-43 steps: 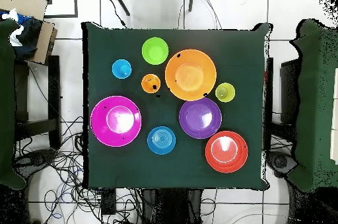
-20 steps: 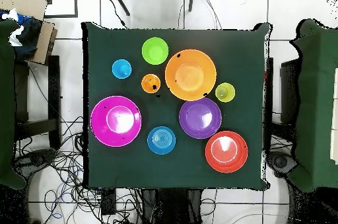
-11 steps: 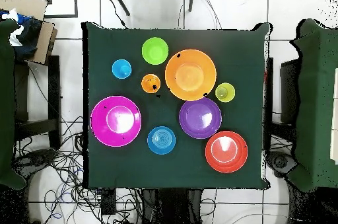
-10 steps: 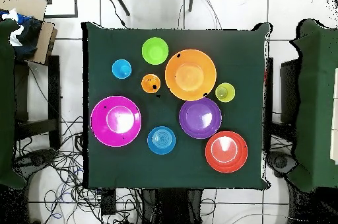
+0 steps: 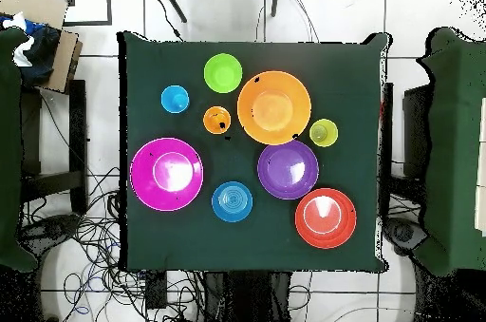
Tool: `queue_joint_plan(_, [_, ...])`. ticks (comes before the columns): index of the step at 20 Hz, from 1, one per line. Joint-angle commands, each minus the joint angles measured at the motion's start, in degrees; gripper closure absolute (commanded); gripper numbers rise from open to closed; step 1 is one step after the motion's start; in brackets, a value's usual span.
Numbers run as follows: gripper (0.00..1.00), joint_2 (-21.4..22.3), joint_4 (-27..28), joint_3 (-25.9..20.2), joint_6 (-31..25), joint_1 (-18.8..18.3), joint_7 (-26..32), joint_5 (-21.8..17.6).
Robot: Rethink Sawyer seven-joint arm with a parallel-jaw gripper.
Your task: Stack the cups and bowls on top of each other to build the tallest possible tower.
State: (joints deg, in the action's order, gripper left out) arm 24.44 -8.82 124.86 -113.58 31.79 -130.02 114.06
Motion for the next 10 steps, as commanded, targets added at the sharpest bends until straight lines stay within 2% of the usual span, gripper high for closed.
queue_joint_plan(1, [1.0, -5.6, 4.03, -10.89, 4.78, -2.55, 13.69, -11.48])
queue_joint_plan(10, [1.0, -7.9, 3.57, -21.27, 10.72, -1.23, 15.31, -21.01])
